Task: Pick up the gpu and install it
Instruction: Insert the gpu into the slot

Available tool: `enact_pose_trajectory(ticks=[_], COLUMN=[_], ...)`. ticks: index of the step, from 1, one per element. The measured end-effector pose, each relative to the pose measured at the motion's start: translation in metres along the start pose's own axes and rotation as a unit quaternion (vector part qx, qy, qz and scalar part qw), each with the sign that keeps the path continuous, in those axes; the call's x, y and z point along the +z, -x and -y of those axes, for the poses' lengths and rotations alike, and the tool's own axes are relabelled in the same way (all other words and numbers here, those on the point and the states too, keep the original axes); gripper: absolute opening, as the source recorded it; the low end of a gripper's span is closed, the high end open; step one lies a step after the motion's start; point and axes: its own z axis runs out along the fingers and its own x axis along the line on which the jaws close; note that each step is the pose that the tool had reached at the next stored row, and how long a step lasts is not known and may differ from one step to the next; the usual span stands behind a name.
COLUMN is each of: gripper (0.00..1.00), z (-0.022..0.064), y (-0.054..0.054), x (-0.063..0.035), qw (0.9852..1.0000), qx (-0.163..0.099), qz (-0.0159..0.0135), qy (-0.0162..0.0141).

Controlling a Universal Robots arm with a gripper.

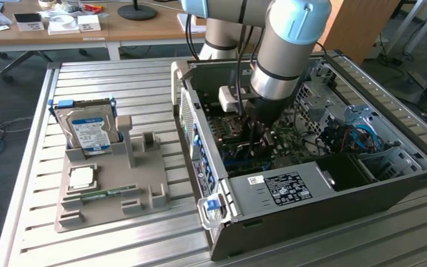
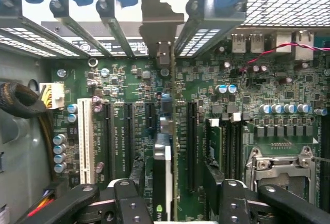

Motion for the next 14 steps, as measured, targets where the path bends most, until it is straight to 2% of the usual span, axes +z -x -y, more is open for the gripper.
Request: enact_pose_trajectory(ticks=[7,14], gripper=[0.58,0.58], z=[-0.0002,-0.0002], y=[0.0010,0.0010], x=[-0.0076,-0.0077], qw=[1.0000,1.0000], qx=[0.000,0.000], qz=[0.0000,0.0000], qy=[0.0000,0.0000])
